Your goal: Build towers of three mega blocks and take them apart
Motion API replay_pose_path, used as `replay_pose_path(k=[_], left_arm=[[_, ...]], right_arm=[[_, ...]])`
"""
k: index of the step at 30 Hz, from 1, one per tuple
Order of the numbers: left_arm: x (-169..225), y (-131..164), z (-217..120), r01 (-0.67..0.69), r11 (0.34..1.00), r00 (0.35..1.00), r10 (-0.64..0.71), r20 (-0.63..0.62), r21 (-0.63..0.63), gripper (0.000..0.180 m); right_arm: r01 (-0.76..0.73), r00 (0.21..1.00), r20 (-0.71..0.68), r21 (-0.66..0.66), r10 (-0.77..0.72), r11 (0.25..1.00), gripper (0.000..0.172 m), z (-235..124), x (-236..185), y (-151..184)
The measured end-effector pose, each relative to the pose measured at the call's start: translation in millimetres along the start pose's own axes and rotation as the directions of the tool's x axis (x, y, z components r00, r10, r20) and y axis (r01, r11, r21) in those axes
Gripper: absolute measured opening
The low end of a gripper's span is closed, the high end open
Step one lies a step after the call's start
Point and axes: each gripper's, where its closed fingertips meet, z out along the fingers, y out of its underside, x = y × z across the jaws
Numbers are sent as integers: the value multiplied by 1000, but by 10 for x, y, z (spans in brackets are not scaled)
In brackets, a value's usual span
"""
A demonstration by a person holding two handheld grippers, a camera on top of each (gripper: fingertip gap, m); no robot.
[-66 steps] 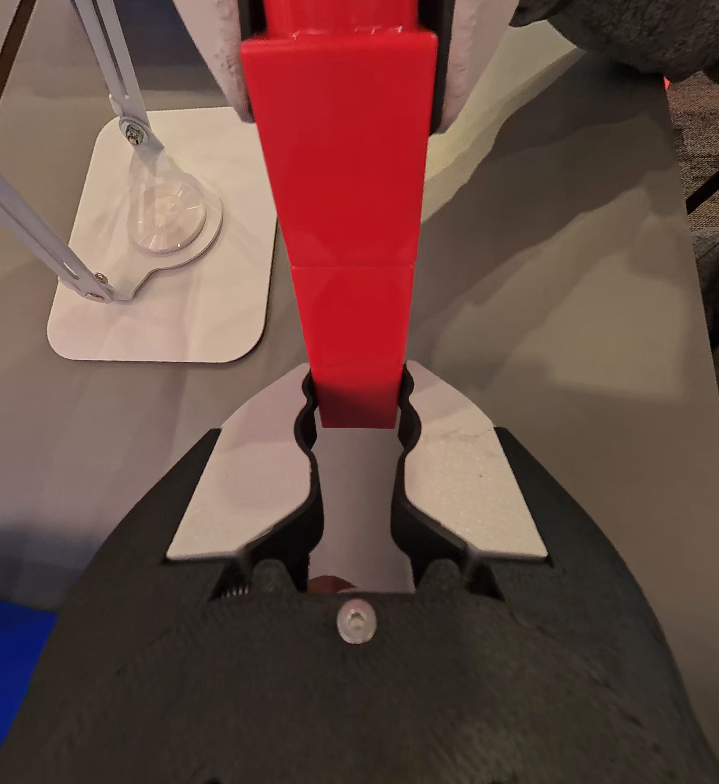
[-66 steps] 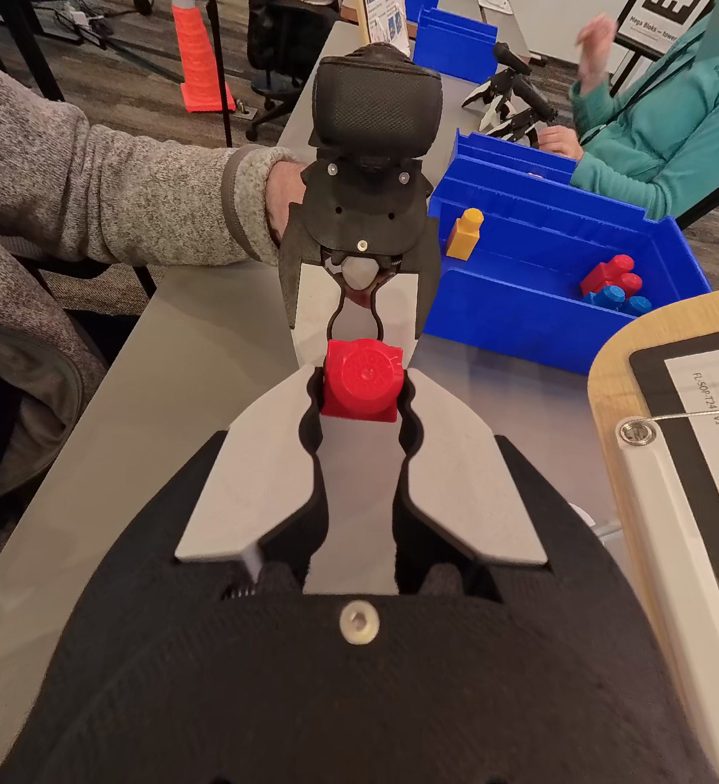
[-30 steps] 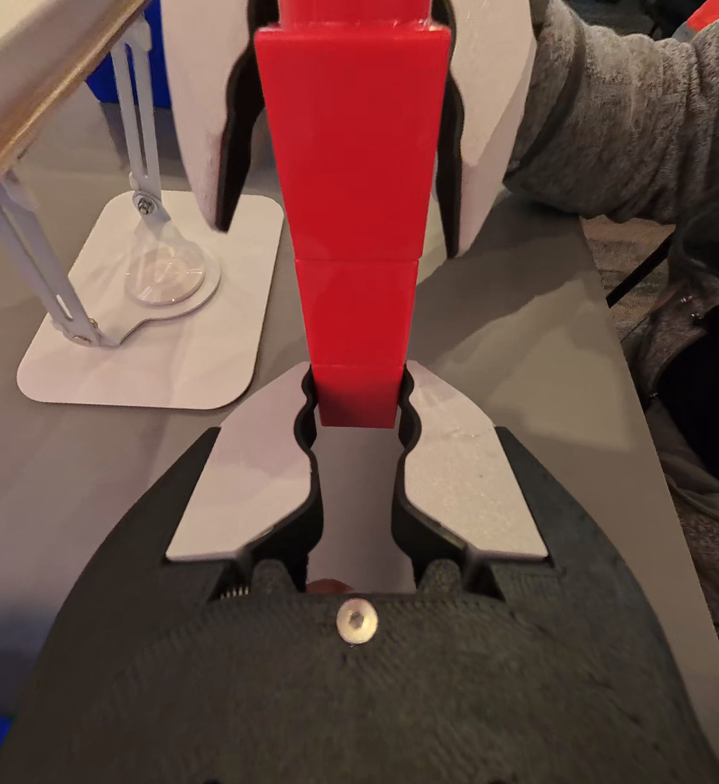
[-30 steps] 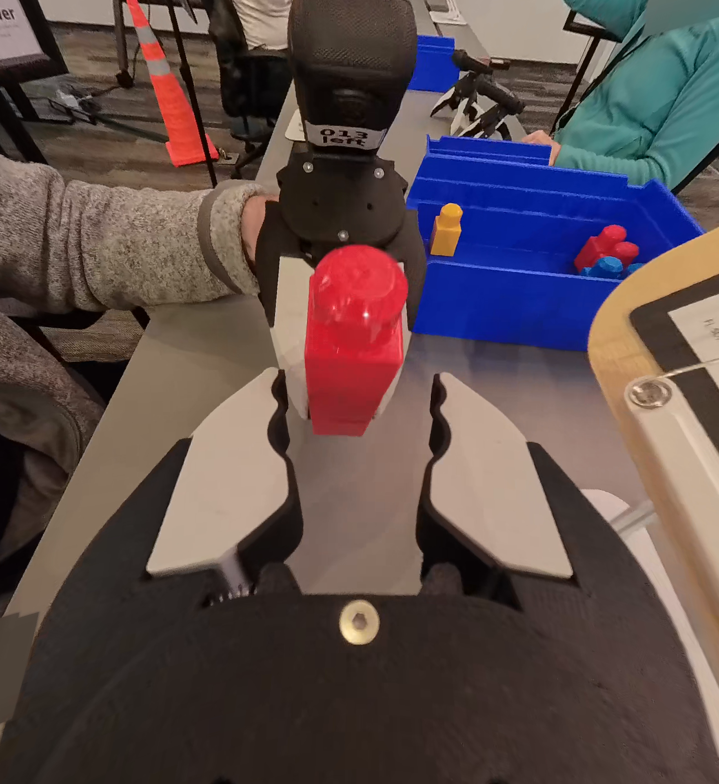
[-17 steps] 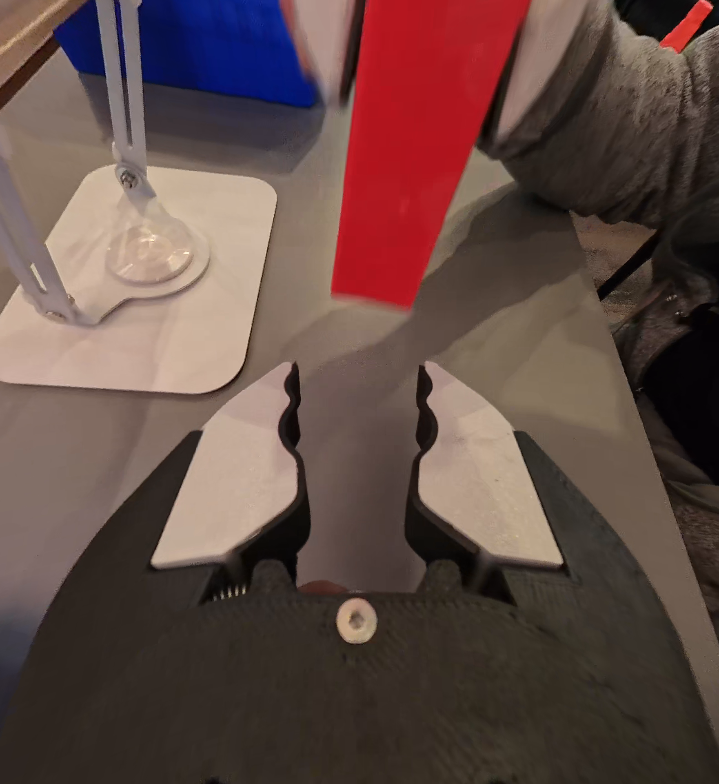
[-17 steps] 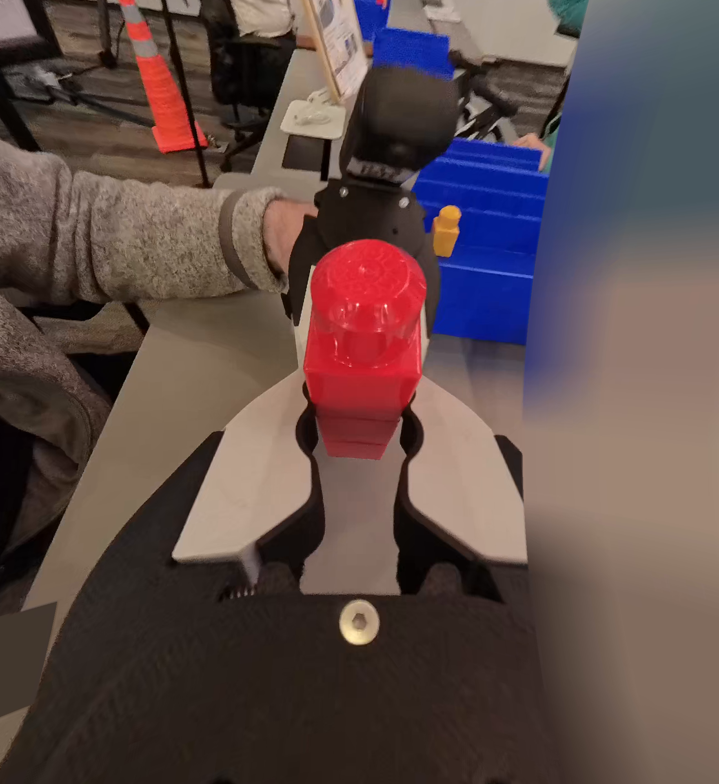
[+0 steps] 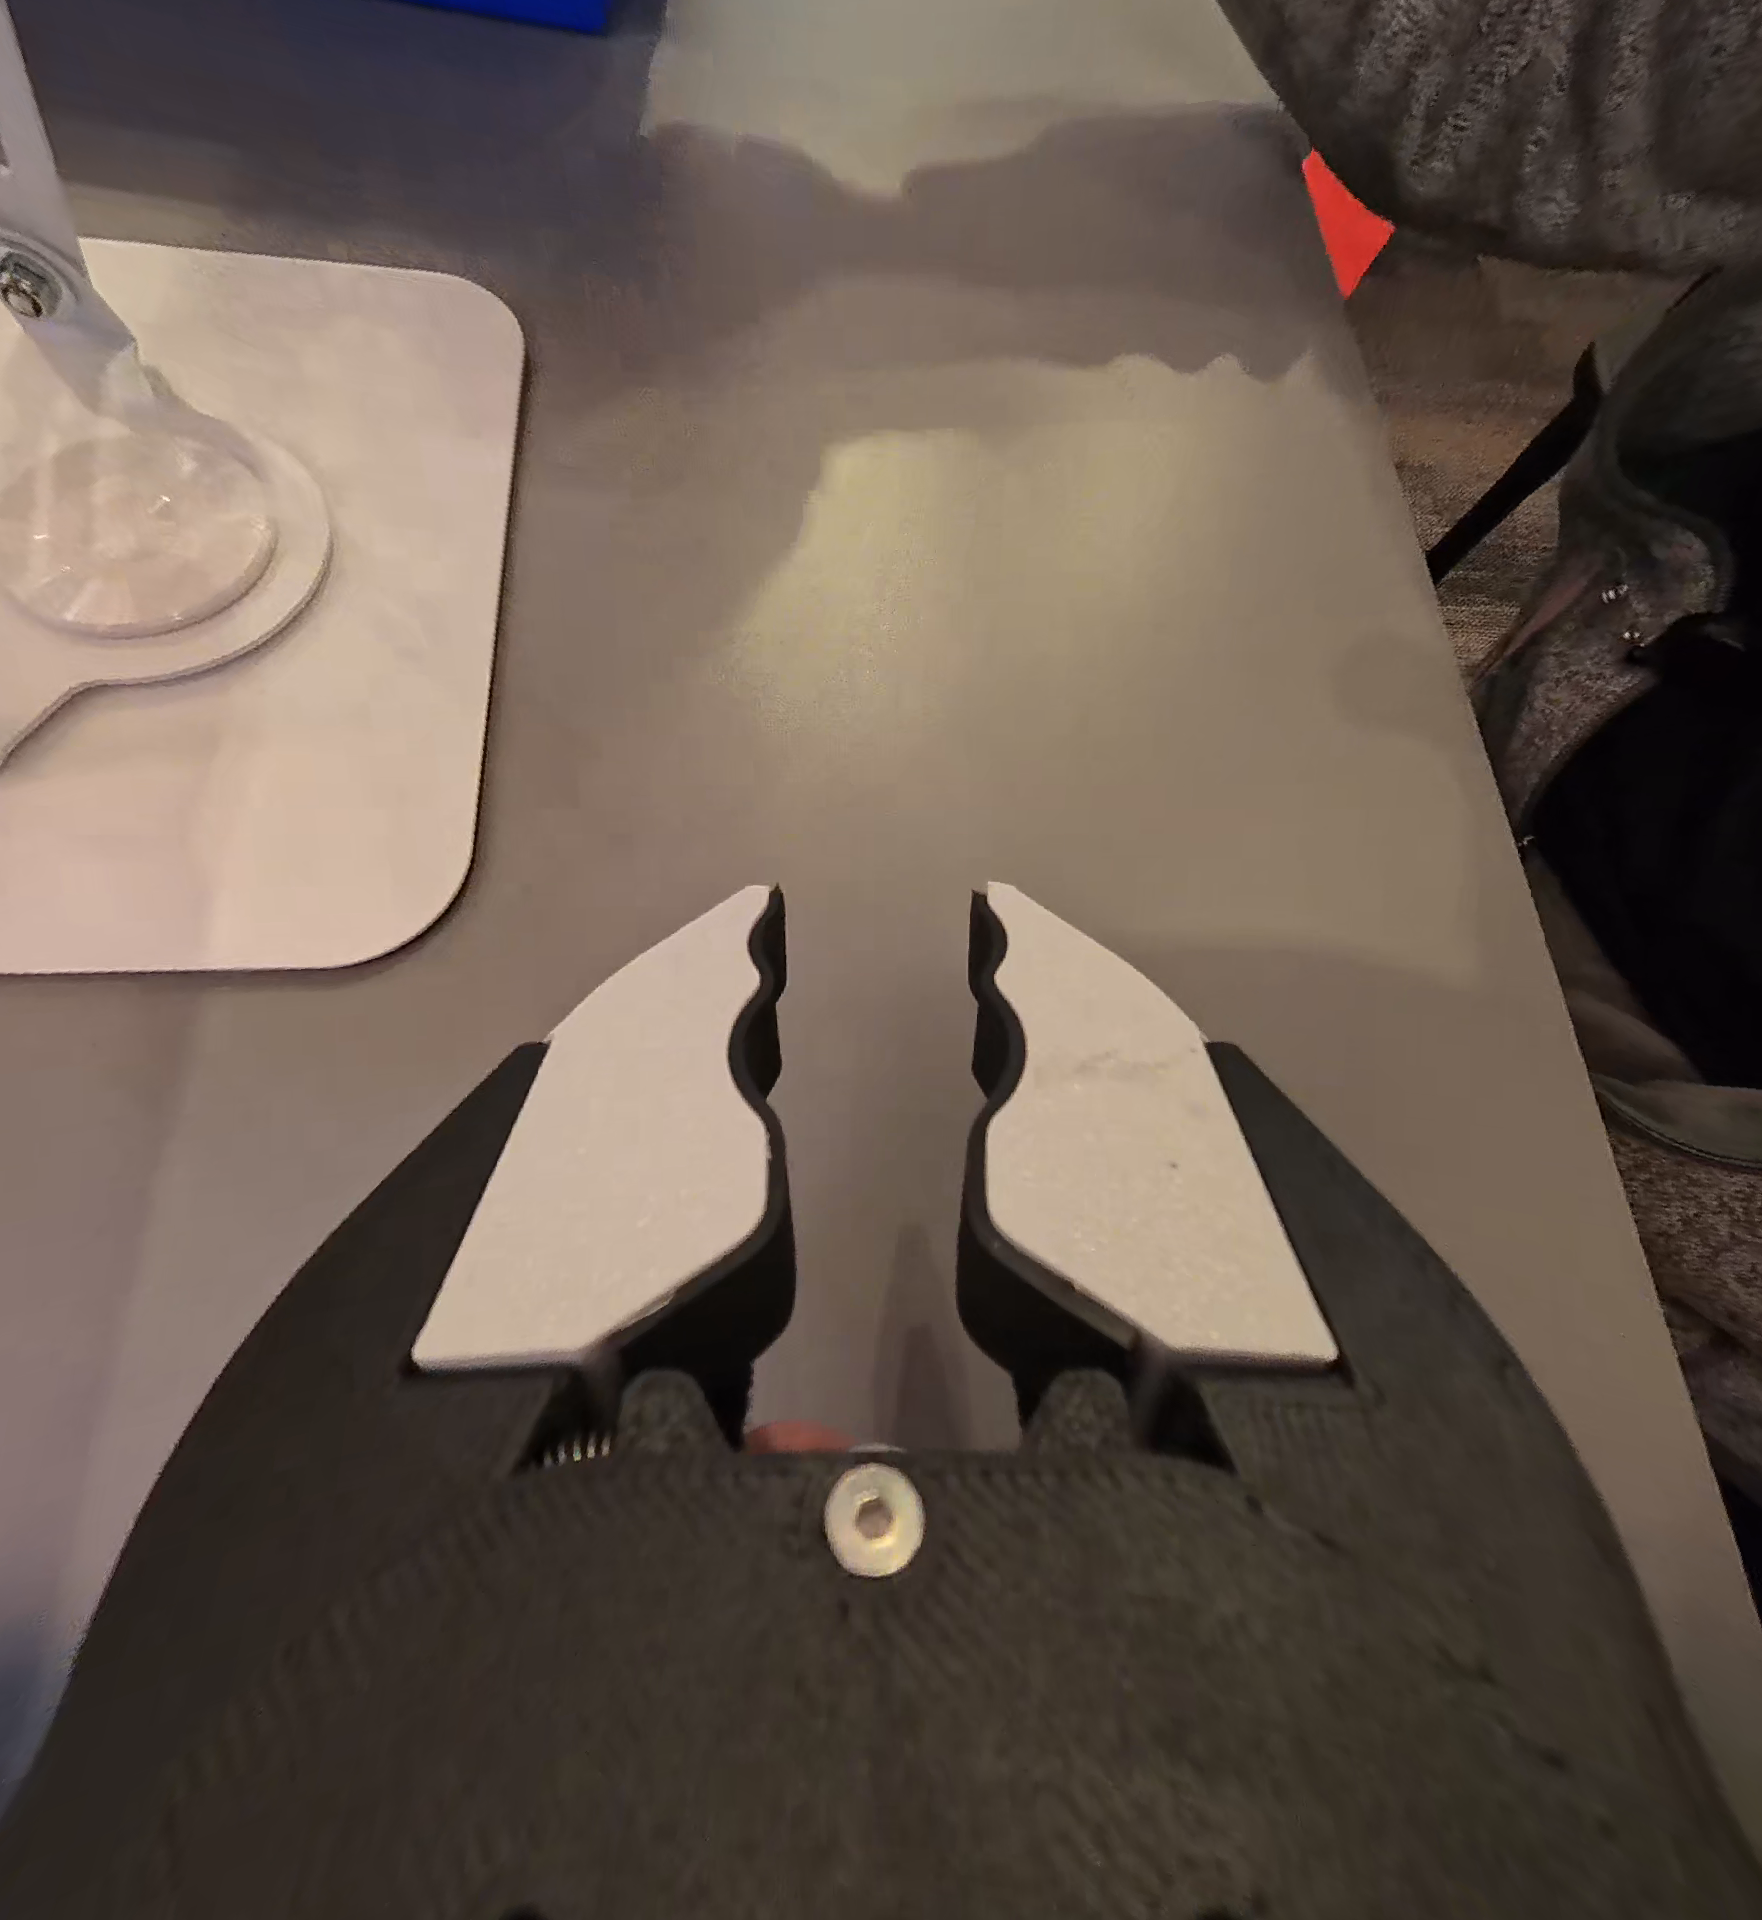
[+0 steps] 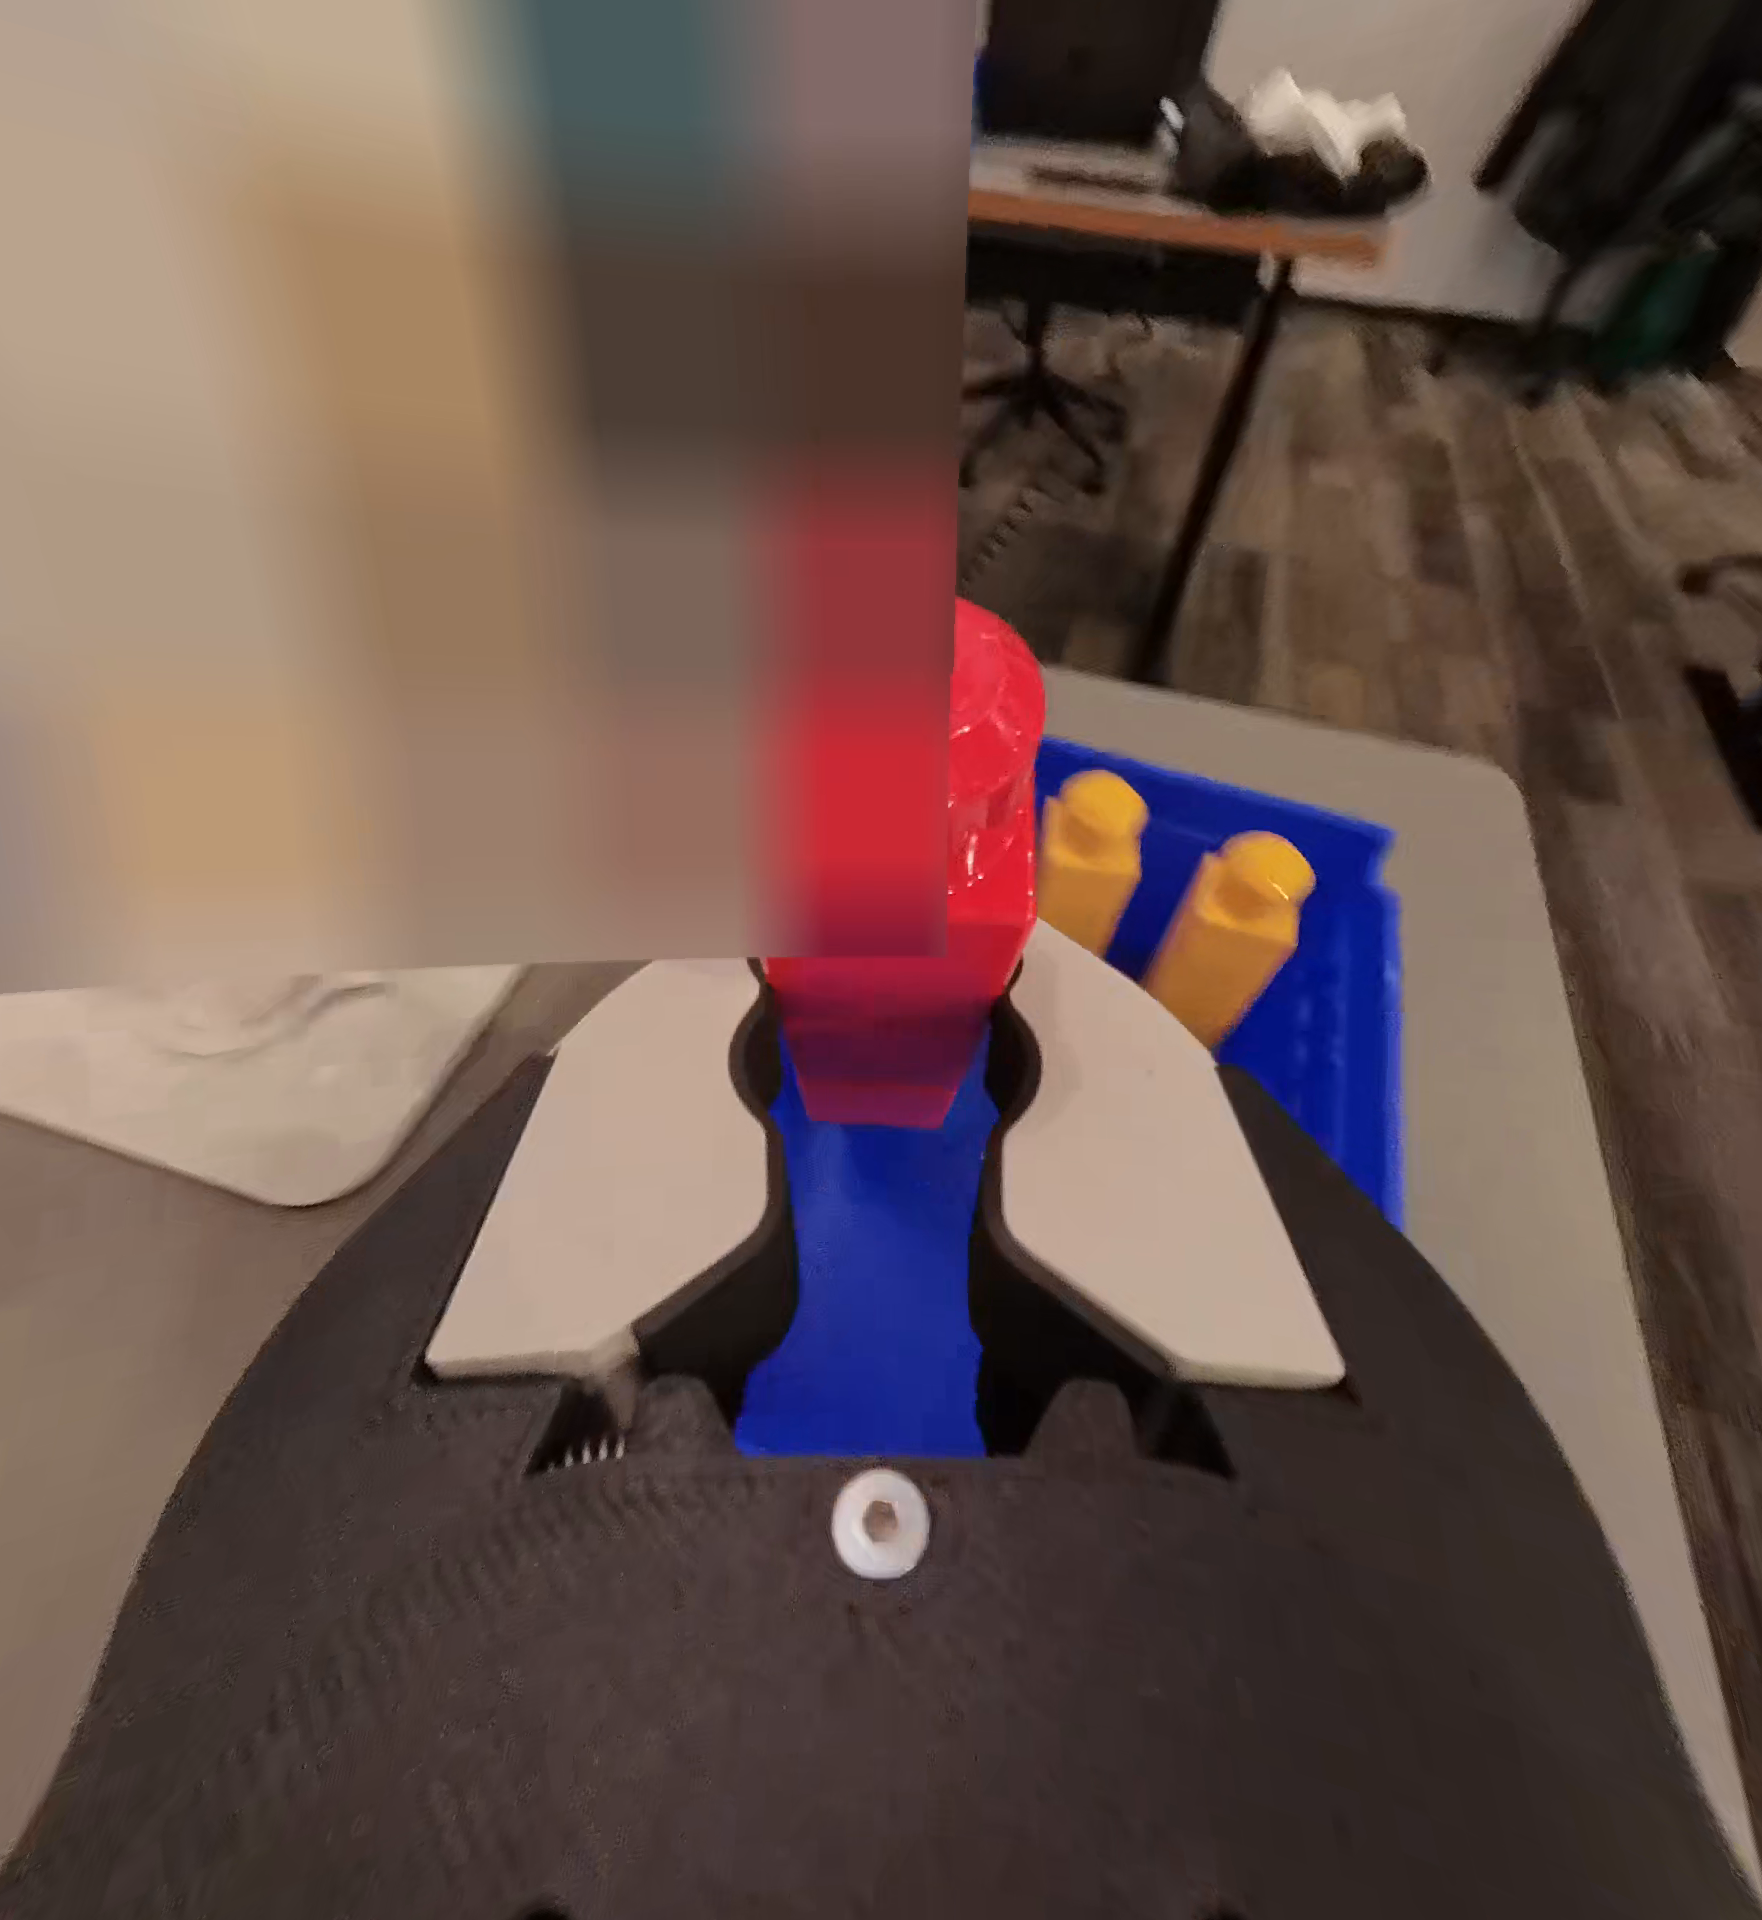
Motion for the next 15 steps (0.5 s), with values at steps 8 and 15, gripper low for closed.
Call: replay_pose_path(k=[8,15], left_arm=[[-11,-6,-8,-2,1000,1000,3,-6,15,27],[-26,28,1,3,1000,1000,-3,-9,4,26]], right_arm=[[-40,995,-100,-202,20,979,38,667,449,725],[-64,993,-112,-292,32,954,38,1017,526,1093]])
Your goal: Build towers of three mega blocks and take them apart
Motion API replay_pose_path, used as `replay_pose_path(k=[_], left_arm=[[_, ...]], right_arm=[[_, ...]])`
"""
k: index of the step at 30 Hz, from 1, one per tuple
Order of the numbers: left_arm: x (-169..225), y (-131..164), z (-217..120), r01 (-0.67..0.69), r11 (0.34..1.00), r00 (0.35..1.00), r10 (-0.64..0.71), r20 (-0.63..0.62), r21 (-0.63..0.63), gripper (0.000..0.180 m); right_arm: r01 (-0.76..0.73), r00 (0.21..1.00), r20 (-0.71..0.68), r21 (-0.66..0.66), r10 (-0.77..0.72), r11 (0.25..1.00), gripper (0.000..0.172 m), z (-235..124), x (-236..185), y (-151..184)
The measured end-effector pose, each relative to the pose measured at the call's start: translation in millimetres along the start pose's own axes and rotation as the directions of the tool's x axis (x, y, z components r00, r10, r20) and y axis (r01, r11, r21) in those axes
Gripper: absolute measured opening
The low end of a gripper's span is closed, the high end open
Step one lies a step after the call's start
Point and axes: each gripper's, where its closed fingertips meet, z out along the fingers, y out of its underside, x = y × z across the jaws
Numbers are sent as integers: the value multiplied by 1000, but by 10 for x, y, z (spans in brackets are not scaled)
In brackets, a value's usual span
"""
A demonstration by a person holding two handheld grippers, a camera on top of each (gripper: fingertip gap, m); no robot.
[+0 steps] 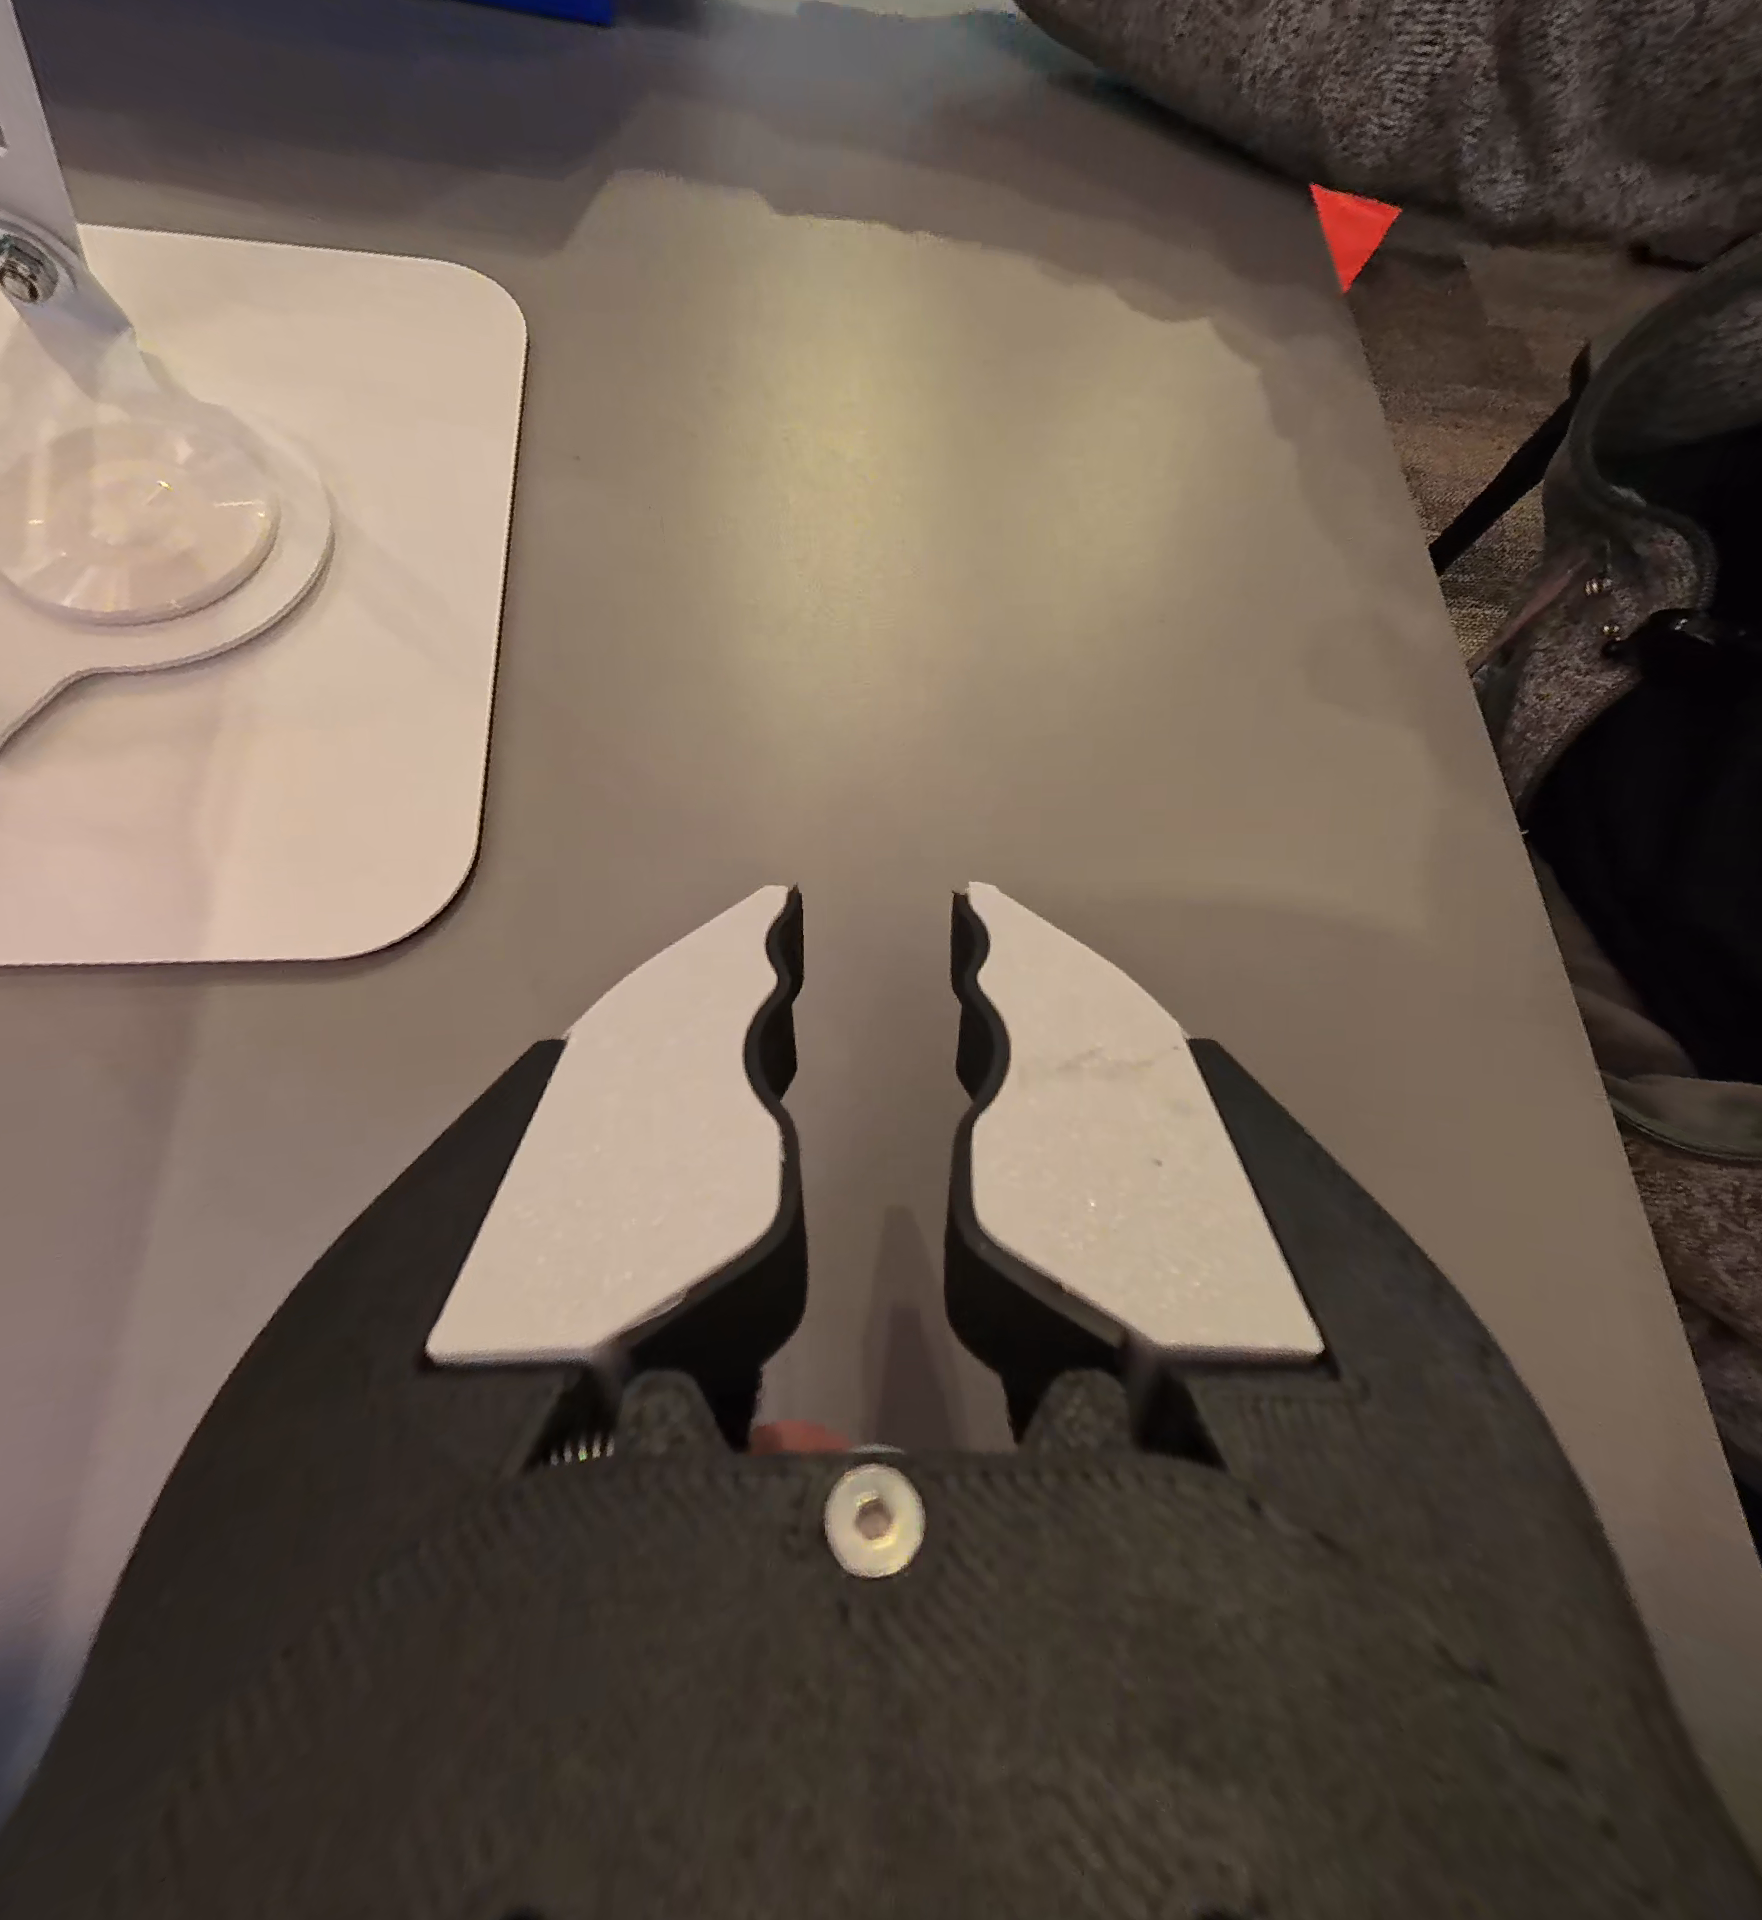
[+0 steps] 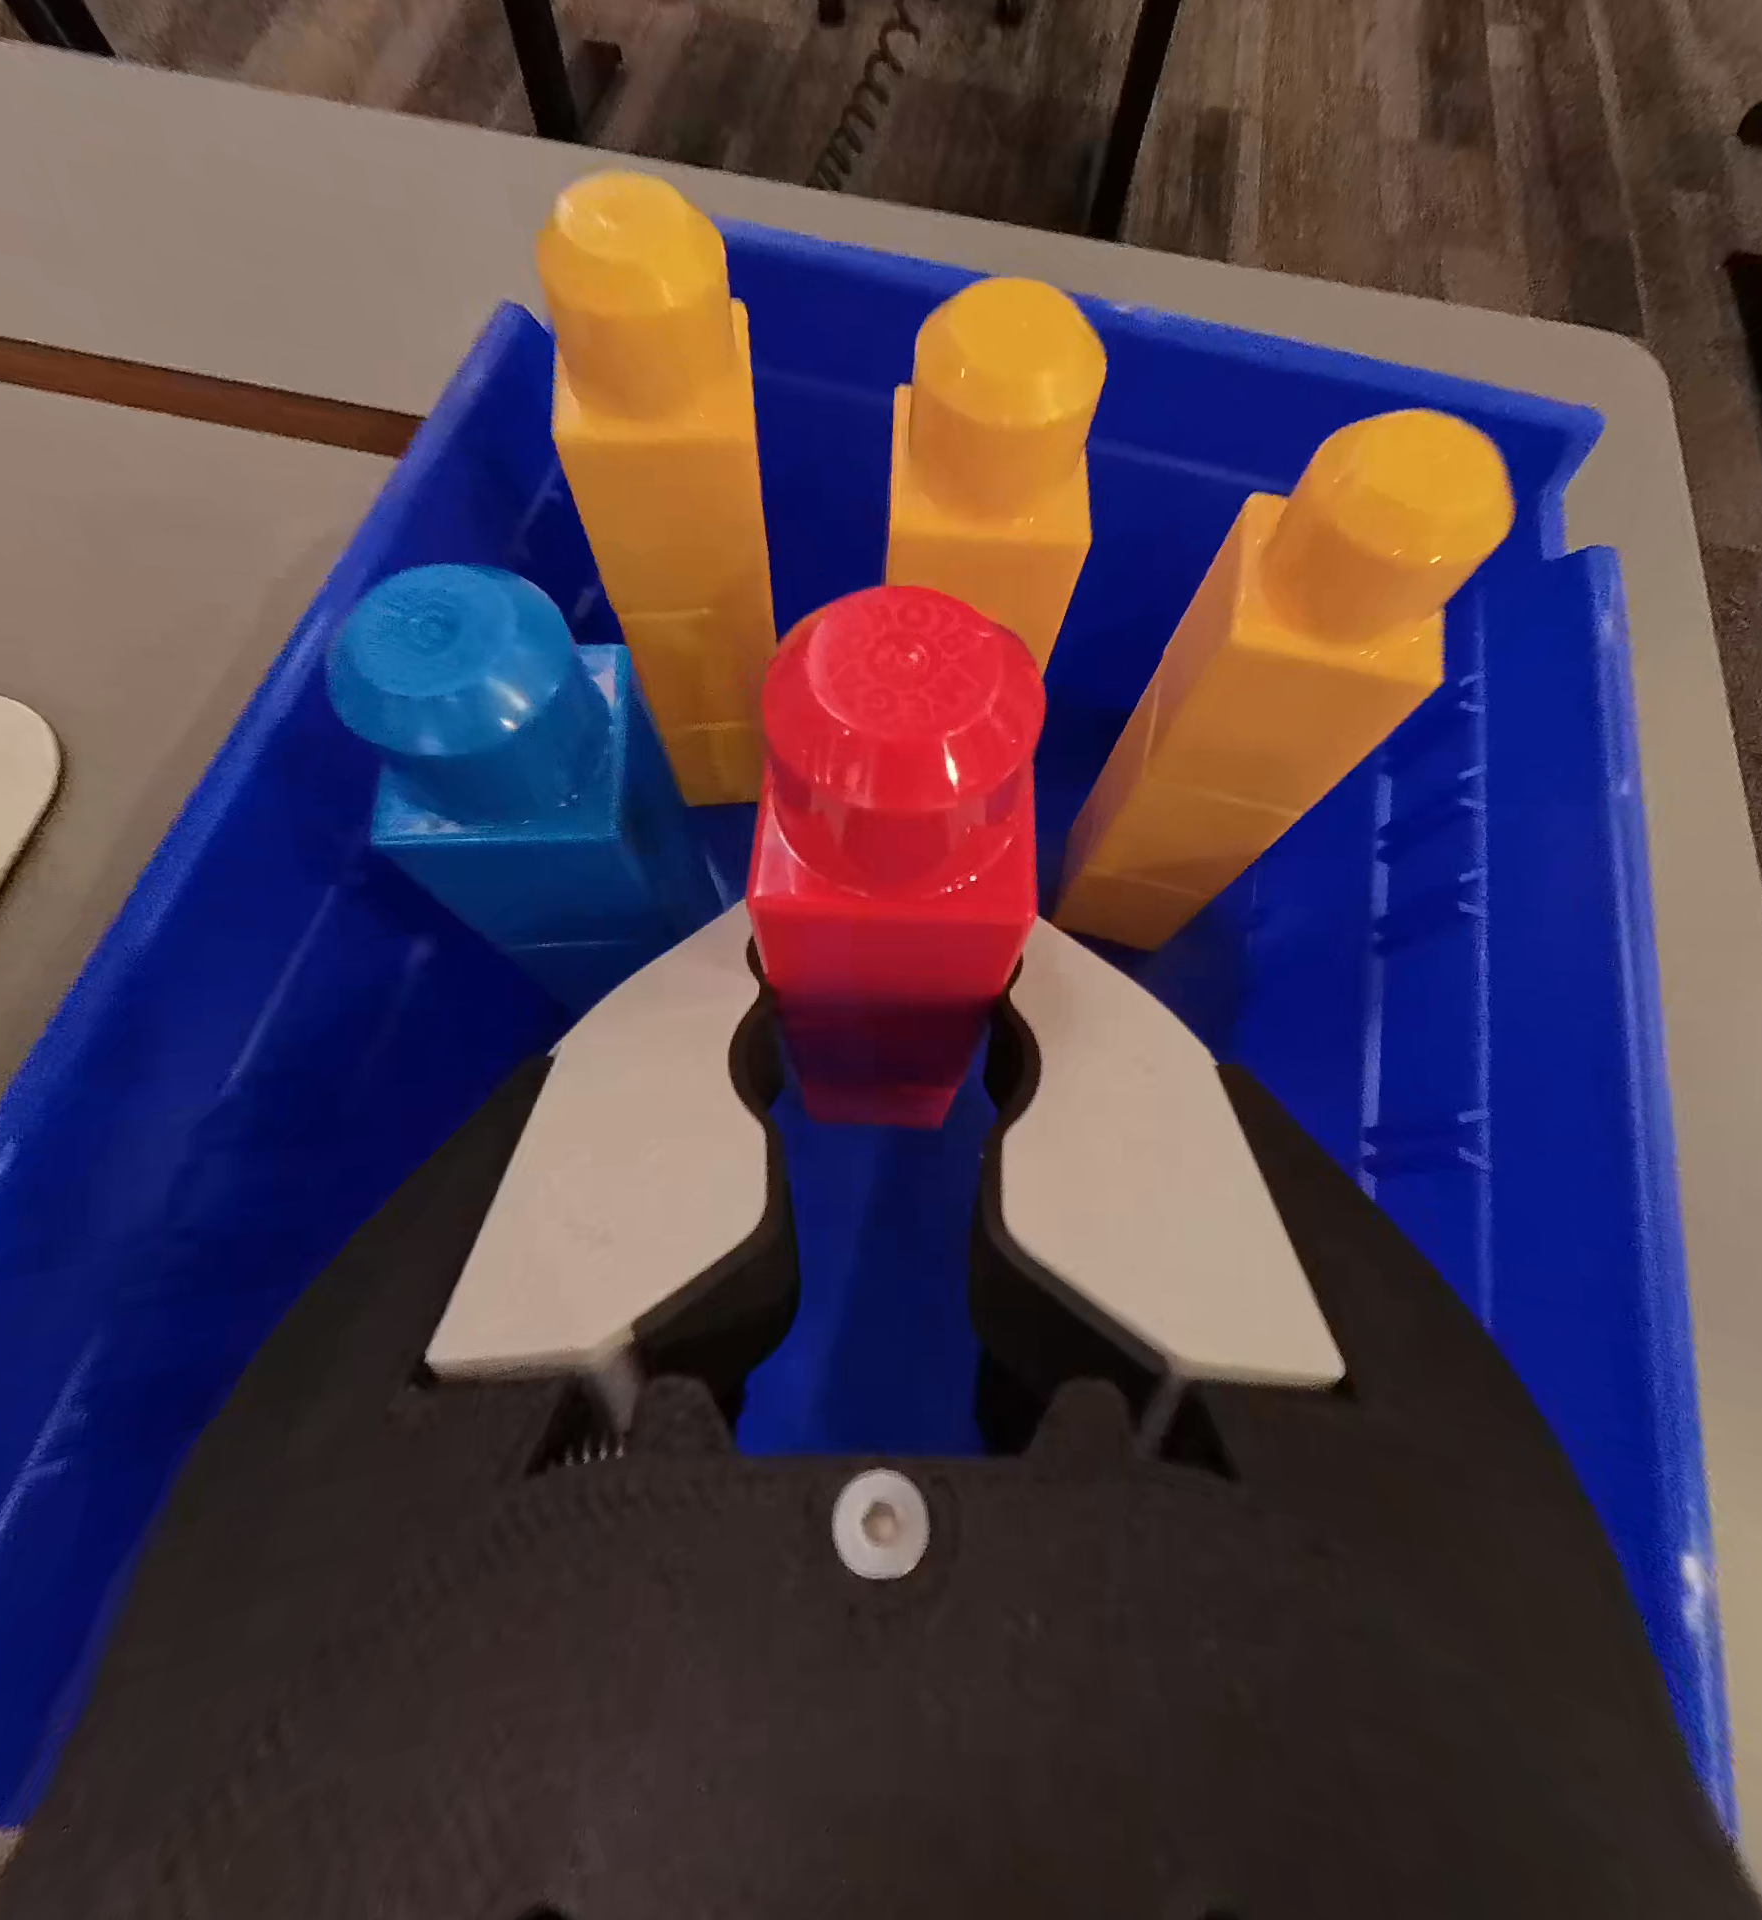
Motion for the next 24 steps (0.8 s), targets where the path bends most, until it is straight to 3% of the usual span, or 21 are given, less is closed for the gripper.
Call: replay_pose_path(k=[10,14,18,24], left_arm=[[-9,-4,3,-1,1000,1000,1,4,1,25],[-5,3,13,0,1000,1000,0,2,-4,25],[-16,-7,2,2,1000,1000,-2,7,2,25],[-41,-46,-32,-36,999,998,35,50,10,20]], right_arm=[[-30,1000,5,-35,30,999,40,123,0,114],[-31,1000,0,-30,31,999,51,105,-4,104],[-27,999,-22,-36,26,999,63,1,34,105],[-23,999,-29,26,24,999,57,-338,24,26]])
